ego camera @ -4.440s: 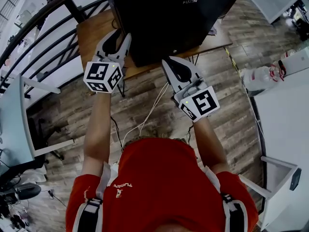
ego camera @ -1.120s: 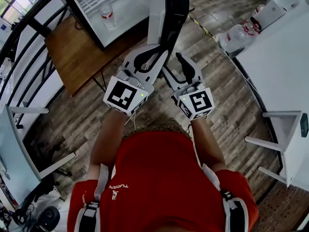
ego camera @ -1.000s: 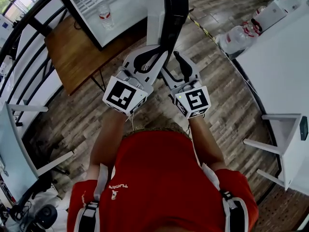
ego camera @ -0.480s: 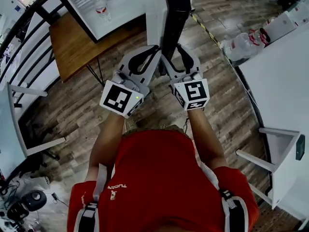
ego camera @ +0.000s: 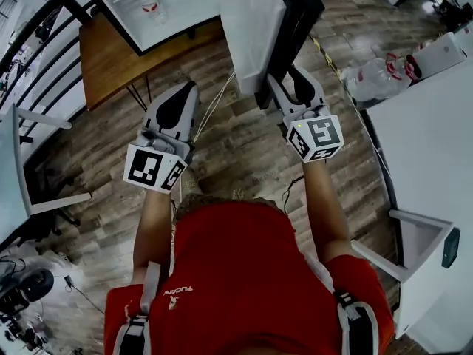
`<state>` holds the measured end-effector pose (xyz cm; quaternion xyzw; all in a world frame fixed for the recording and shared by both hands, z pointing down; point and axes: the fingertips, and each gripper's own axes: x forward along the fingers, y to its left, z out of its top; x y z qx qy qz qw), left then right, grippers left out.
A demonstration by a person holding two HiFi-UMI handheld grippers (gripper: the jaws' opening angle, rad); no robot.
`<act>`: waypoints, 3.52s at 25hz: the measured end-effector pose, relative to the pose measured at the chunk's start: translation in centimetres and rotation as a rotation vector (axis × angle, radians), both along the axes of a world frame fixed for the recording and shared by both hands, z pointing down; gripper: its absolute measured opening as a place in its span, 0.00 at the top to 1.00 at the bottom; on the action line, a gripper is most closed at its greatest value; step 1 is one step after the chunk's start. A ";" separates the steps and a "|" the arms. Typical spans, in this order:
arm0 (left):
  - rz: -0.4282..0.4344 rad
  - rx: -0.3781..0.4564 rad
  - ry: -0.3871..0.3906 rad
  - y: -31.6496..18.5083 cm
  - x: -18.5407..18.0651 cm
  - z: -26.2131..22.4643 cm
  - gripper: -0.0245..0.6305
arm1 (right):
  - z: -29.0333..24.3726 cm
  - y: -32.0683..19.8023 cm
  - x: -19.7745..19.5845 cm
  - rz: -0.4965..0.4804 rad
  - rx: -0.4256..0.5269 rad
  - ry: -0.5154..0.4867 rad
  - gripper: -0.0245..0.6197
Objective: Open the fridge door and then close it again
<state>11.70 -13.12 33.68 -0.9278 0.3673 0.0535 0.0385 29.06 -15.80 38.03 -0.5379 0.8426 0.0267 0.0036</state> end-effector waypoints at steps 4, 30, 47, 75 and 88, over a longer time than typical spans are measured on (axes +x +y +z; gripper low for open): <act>-0.087 -0.020 -0.004 0.2 -2.8 0.1 0.95 | 0.2 -0.5 2.6 -0.019 -0.015 -0.041 0.66; -0.227 -0.004 -0.048 -1.3 -14.2 -0.5 0.95 | 0.0 -1.4 5.9 -0.024 0.011 -0.061 0.67; -0.199 0.005 -0.036 -2.2 -16.0 0.2 0.95 | 0.0 -0.4 -3.7 -0.081 0.019 0.002 0.66; -0.142 0.006 -0.002 -5.4 -19.9 0.6 0.95 | -2.1 -7.0 -21.5 -0.274 0.071 0.040 0.60; -0.216 0.011 -0.013 -9.7 -19.3 0.6 0.95 | -2.8 -12.3 -24.2 -0.394 0.108 0.027 0.68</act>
